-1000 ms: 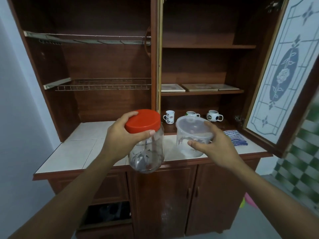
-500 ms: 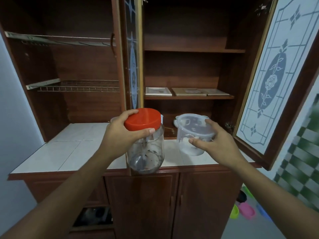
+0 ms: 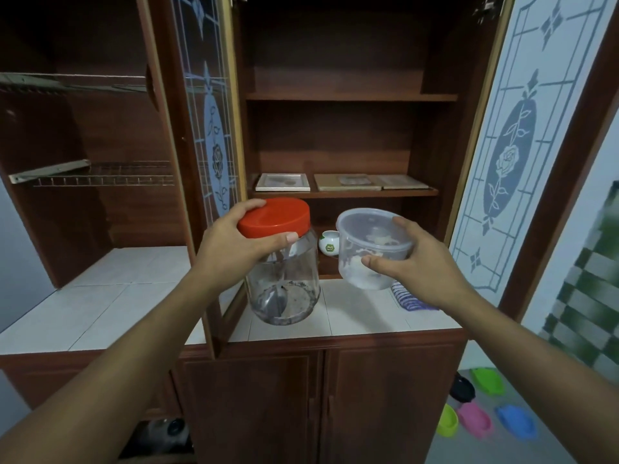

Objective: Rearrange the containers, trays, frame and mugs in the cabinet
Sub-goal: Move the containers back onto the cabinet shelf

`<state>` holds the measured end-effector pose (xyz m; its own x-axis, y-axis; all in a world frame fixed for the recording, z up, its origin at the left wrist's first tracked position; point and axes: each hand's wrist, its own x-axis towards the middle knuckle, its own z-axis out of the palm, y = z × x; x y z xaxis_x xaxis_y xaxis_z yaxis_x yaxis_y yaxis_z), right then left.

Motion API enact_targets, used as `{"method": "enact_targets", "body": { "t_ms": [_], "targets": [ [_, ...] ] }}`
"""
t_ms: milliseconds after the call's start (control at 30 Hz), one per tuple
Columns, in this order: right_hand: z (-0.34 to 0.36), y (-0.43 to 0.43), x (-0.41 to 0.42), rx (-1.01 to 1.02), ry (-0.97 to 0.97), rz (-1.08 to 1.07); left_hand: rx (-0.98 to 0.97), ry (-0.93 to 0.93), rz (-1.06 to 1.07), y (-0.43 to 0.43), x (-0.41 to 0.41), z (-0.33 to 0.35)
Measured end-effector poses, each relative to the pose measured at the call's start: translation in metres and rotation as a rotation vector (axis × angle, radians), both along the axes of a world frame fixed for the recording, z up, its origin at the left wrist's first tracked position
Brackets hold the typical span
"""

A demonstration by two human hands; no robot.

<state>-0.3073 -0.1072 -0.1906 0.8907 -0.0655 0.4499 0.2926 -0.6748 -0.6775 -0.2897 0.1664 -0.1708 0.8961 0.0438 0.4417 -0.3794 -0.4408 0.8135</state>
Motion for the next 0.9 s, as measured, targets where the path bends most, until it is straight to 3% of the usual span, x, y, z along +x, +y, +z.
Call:
{"method": "enact_targets", "body": {
  "t_ms": [467,900],
  "targets": [
    [0.028,-0.005,0.061,0.078,-0.05,0.027,0.006,-0.063,-0.033,-0.007,0.07,0.04],
    [0.062,-0.037,0.17,-0.012,-0.063,0.078,0.044,-0.121,0.063,-0.031,0.159,0.078]
  ]
}}
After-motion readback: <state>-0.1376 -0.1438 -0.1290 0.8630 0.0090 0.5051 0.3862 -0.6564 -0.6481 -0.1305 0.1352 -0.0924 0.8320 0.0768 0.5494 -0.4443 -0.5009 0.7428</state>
